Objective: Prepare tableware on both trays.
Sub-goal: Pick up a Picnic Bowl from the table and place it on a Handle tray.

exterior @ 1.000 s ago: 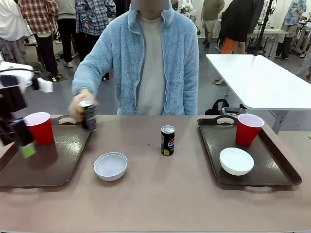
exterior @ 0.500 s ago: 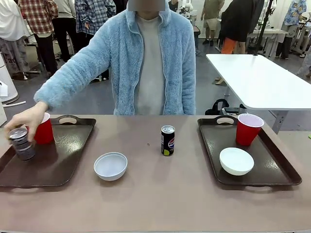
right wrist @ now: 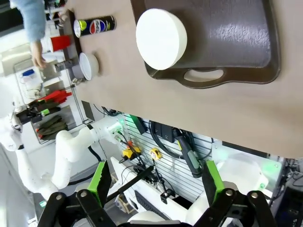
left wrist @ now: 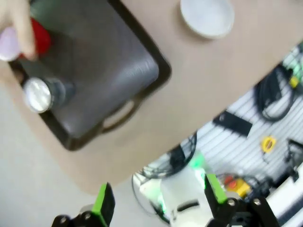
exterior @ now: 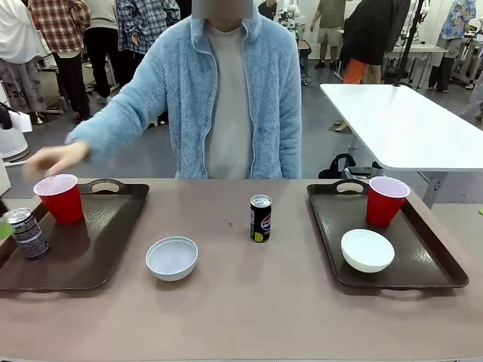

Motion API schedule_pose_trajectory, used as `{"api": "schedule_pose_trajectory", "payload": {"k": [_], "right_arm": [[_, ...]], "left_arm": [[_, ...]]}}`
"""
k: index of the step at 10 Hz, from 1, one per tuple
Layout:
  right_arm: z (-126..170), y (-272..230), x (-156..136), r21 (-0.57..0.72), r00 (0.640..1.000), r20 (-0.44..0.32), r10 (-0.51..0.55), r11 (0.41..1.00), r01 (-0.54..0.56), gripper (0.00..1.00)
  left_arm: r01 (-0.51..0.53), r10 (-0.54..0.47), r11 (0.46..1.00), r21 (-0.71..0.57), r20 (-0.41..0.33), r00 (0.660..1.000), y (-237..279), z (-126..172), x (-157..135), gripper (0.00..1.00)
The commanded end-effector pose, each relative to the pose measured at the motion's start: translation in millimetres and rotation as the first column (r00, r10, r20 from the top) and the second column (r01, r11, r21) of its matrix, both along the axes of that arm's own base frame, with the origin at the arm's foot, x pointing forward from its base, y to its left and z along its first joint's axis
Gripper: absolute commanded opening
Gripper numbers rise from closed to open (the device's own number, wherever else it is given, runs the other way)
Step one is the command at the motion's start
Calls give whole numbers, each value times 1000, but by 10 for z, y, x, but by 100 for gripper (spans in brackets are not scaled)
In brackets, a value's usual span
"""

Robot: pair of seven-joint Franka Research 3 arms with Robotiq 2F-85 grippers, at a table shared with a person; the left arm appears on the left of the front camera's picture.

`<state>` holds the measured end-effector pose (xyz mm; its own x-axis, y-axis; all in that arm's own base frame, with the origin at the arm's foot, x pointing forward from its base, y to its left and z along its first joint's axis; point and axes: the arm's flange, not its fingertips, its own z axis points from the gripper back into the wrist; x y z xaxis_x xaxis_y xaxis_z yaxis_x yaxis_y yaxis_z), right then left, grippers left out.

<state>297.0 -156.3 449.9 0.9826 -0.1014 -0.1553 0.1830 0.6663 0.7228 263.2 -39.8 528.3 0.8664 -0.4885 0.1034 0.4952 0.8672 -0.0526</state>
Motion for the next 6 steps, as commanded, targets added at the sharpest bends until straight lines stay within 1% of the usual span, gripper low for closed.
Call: {"api": "schedule_pose_trajectory", "payload": {"k": [1, 2, 3, 6], "right_arm": [[16, -100, 4, 73, 996, 6, -87, 994, 86, 100], [20, -158, -3, 91, 993, -4, -121, 988, 121, 100], [14, -198, 0, 101, 986, -34, -161, 981, 163, 100], [7, -179, -6, 89, 985, -44, -165, 982, 168, 100]], "left_arm": [[-50, 51, 999, -13, 103, 993, -273, -233, 29, 100], [-63, 63, 998, -6, 148, 987, -431, -340, 68, 100], [-83, 83, 997, -6, 177, 981, -618, -474, 135, 100], [-121, 117, 993, 2, 213, 970, -1038, -800, 285, 100]]}}
